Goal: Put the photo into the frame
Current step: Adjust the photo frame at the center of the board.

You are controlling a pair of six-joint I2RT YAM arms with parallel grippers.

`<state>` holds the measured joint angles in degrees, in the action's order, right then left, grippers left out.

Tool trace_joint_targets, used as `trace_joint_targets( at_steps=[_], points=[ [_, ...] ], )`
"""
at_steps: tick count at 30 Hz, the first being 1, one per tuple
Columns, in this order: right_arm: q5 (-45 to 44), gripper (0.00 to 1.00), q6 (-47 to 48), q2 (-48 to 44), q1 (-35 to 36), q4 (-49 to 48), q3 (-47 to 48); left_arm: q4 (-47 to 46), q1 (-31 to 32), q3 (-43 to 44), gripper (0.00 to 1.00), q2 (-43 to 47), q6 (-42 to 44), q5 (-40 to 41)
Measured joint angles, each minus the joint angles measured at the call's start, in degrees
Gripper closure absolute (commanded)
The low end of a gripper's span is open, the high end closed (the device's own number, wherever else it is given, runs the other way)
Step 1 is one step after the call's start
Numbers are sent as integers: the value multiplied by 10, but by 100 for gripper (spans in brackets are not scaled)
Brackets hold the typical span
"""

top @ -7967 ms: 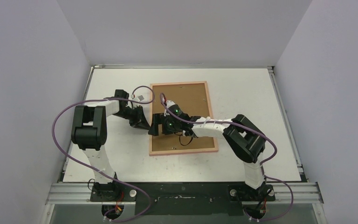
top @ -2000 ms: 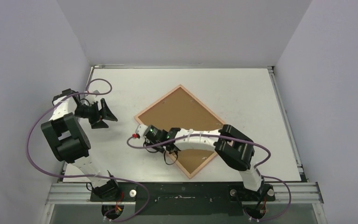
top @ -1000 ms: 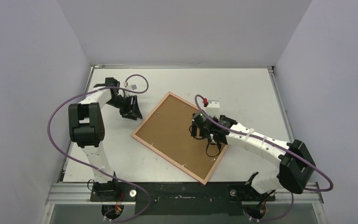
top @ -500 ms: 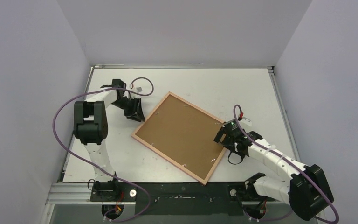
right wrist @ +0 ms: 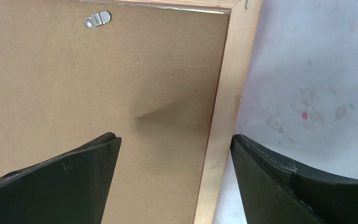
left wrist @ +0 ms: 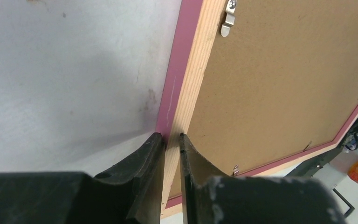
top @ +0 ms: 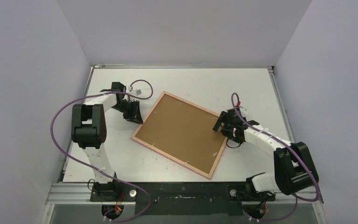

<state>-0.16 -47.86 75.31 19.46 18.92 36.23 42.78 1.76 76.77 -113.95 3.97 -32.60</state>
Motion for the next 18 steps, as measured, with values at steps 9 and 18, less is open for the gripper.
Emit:
trace_joint_targets(
  at_steps=[9, 18],
  points=[
    [-2, 10, 65, 153, -20, -14, 137, -7, 0, -87, 84, 70, 23, 26],
    [2, 10, 111, 273, -26, -22, 274, 42, 11, -109, 67, 86, 60, 28]
  ],
)
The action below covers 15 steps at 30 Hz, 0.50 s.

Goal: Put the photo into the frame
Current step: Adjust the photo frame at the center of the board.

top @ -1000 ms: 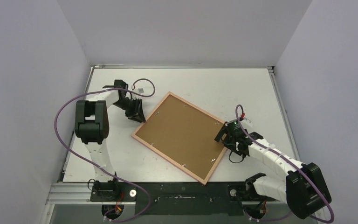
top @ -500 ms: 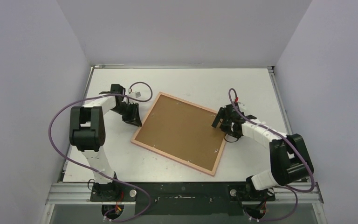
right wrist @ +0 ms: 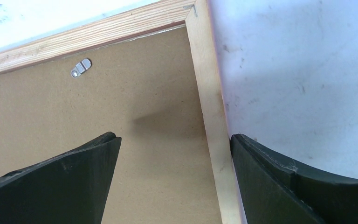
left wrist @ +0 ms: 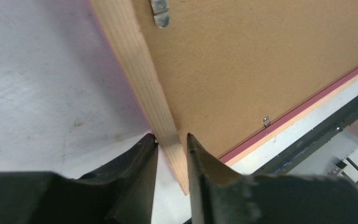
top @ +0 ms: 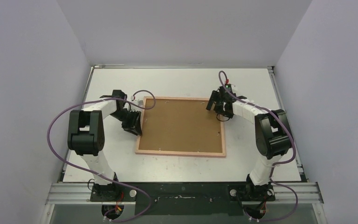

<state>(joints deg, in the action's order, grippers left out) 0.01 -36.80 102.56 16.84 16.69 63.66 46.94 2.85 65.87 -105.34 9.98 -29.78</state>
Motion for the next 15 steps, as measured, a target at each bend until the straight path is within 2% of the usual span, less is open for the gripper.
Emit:
trace_joint_targets(
  at_steps=[7, 12, 15],
  points=[
    [-5, 10, 0, 12, 3, 19, 45, 26, 5, -2, 57, 0, 0, -24],
    [-59, 10, -15, -16, 38, 46, 64, 63, -8, 24, 57, -2, 12, -90],
    [-84, 10, -19, -42, 59, 61, 78, 69, -39, 45, 61, -2, 13, -114]
  ],
)
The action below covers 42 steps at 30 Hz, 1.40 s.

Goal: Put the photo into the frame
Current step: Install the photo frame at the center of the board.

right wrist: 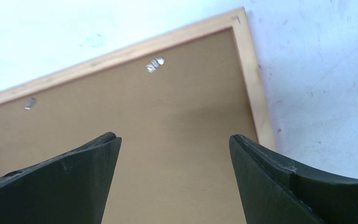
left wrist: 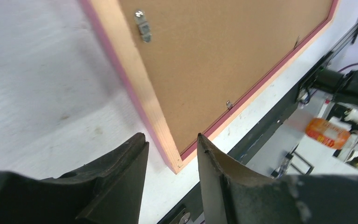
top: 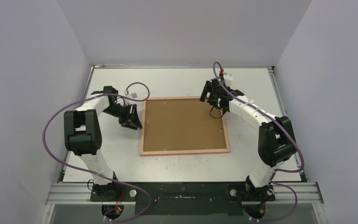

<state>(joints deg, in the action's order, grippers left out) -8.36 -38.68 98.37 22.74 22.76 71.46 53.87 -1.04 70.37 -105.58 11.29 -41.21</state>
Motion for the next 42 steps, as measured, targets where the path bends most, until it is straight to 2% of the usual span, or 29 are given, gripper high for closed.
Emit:
trace_joint_targets(
  at_steps=[4, 8, 14, 21, 24, 27, 35, 42],
  points=[
    [-14, 10, -8, -9, 24, 2, 33, -3, -38, 8, 68, -7, -11, -17],
    [-4, 10, -18, -8, 68, -9, 54, -31, -43, -6, 75, -23, -54, -28],
    [81, 9, -30, 57, 158, -61, 97, -92, -43, -44, 83, -33, -127, -32],
    [168, 1, -58, 139, 231, -128, 103, -130, -39, -50, 89, -34, -156, -31],
    [202, 8, -85, 167, 238, -168, 103, -139, -36, -52, 90, -38, -156, -30],
    [221, 21, -113, 188, 237, -207, 104, -144, -35, -54, 90, -49, -156, -29],
    [256, 46, -167, 238, 237, -279, 111, -147, -35, -56, 92, -52, -164, -30],
    [265, 52, -178, 282, 239, -287, 148, -147, -35, -57, 93, -52, -166, -29]
  ],
)
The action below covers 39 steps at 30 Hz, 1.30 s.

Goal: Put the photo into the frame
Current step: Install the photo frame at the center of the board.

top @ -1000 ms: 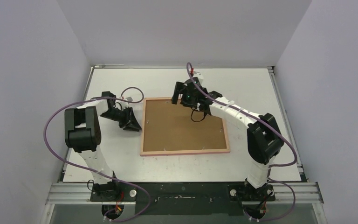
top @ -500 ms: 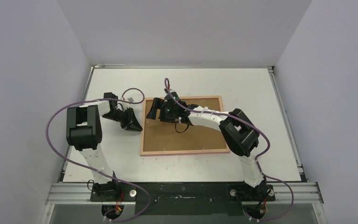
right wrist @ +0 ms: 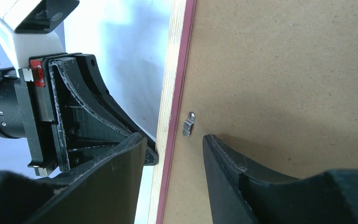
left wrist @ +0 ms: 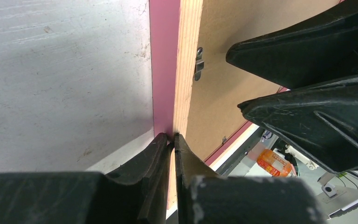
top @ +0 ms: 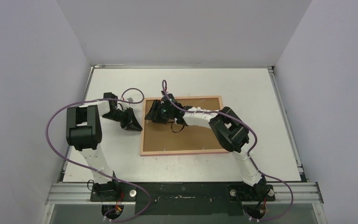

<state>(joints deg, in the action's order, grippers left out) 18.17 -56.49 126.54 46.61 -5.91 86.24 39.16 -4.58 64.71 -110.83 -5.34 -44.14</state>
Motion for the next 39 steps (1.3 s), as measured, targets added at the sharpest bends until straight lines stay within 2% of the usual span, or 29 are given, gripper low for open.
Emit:
trace_joint_targets(
  at_steps=[3, 7, 13, 21, 32, 39],
  points=[
    [2, 49, -2, 7, 2, 0, 3, 0, 0, 0, 93, 0, 0, 0],
    [3, 51, -4, 9, 6, 2, 5, 0, 0, 0, 93, 0, 0, 0],
    [3, 57, -3, 9, 11, 4, 6, 0, 0, 0, 94, 0, 0, 0],
    [3, 71, -10, 9, 15, 4, 6, 0, 0, 0, 94, 0, 0, 0],
    [4, 75, -13, 21, 15, 4, 6, 0, 0, 0, 95, 0, 0, 0],
    [8, 83, -15, 26, 15, -3, 6, 0, 0, 0, 95, 0, 0, 0]
  ],
)
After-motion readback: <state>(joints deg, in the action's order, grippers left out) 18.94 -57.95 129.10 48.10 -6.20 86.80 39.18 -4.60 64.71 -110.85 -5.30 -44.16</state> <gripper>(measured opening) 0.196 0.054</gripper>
